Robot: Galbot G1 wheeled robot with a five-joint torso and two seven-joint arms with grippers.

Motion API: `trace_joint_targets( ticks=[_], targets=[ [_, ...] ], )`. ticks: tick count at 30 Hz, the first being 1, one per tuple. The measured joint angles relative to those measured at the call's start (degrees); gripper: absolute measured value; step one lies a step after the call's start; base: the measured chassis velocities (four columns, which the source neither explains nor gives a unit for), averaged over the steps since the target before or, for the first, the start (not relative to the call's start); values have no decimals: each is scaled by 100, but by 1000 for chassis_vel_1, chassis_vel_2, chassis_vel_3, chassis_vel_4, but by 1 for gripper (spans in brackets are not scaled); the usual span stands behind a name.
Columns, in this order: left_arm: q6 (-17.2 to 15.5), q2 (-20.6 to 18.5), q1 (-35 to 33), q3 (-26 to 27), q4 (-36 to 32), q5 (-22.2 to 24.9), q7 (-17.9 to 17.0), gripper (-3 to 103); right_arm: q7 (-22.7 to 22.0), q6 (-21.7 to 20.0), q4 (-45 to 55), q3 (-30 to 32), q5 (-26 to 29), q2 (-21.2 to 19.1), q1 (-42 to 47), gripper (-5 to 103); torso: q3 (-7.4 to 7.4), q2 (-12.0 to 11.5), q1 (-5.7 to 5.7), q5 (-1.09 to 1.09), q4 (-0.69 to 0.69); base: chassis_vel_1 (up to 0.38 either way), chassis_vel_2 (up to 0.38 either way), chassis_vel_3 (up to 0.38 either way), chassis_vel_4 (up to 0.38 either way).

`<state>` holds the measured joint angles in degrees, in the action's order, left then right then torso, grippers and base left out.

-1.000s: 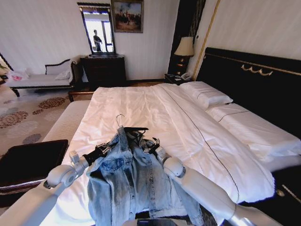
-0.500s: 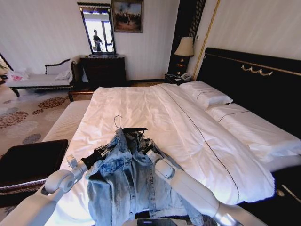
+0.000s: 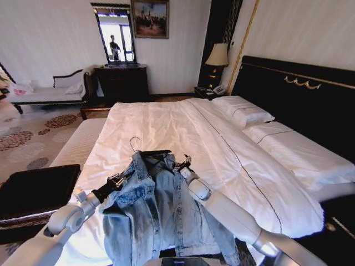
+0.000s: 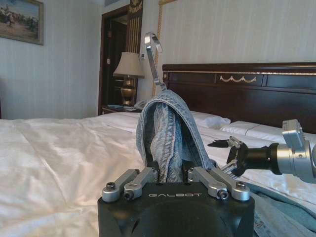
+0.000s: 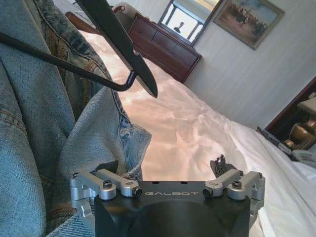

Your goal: Pick up the clothes from the bed and hang them on the clothes hanger.

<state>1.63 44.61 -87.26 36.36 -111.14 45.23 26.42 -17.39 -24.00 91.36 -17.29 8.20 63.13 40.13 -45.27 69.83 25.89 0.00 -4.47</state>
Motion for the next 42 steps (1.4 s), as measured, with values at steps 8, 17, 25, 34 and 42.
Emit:
trace_joint_targets(
  ticks=[8, 17, 25, 34, 42],
  targets=[
    [0, -56, 5, 1, -78, 18, -1, 20, -35, -338, 28, -140, 687, 12, -63, 90, 0, 0, 0, 0, 0, 0, 0, 0, 0],
    [24, -95, -25, -23, -130, 12, 13, 20, -103, -359, 100, -154, 1415, -21, -121, 66, 0, -1, 0, 0, 0, 0, 0, 0, 0],
    [47, -176, -21, 20, -160, 40, 29, 20, -73, -269, 104, -177, 1534, 4, -157, 34, 0, -1, 0, 0, 0, 0, 0, 0, 0],
    [53, -169, -70, 131, -252, 96, 35, 20, -162, -167, -19, -141, 1554, 65, -174, 3, 0, -1, 0, 0, 0, 0, 0, 0, 0],
    [112, -108, -320, 353, -408, 112, 110, 20, -304, -134, -57, -87, 1666, 34, -264, 1, 0, -1, 0, 0, 0, 0, 0, 0, 0]
  ],
)
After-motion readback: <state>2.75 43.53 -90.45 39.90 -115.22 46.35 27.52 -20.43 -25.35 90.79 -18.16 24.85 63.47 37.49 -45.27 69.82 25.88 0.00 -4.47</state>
